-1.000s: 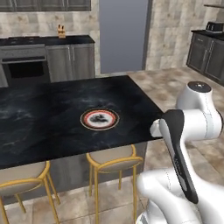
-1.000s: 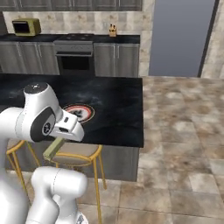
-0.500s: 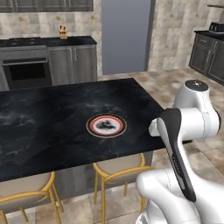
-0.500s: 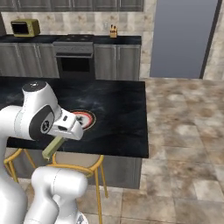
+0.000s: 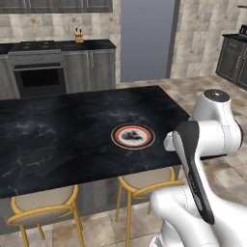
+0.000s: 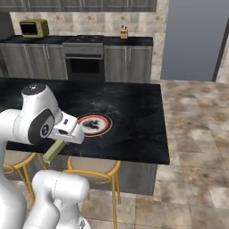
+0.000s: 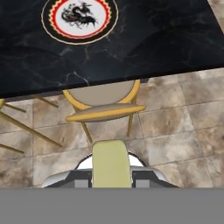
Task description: Retrieve the butter from the fridge and place it on a plate on the dining table. Then retrieve the butter knife by the fridge and place it near the plate.
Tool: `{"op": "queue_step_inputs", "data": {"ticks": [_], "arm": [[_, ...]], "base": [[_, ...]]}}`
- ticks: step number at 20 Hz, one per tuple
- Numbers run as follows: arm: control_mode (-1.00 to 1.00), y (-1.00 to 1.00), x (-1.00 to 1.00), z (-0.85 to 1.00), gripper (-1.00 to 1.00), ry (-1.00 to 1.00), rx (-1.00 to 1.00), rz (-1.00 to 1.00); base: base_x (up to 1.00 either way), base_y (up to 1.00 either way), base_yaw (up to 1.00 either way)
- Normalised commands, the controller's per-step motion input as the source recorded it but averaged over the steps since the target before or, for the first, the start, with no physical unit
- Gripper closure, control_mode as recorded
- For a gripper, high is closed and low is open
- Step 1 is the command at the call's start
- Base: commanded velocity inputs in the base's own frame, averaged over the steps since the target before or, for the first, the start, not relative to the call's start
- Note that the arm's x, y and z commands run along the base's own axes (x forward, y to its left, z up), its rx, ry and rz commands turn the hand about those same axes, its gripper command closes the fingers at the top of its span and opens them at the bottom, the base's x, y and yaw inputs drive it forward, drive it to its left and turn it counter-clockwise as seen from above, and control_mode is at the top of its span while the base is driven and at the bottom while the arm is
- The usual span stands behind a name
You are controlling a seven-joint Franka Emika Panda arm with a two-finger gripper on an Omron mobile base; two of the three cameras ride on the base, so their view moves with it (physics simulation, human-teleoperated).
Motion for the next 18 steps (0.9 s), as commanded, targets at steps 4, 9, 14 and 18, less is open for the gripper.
{"op": "queue_step_inputs", "data": {"ticks": [4,9,14,18], "arm": [[1.00,0.00,0.00,0.00,1.00,0.00,0.00,0.00],[1.00,0.00,0.00,0.00,1.00,0.00,0.00,0.00],[1.00,0.00,0.00,0.00,1.00,0.00,0.00,0.00],[1.00,0.00,0.00,0.00,1.00,0.00,0.00,0.00]], "base": [[0.47,0.01,0.00],[0.91,0.03,0.00],[0.58,0.24,-0.03],[0.46,0.31,-0.01]]}}
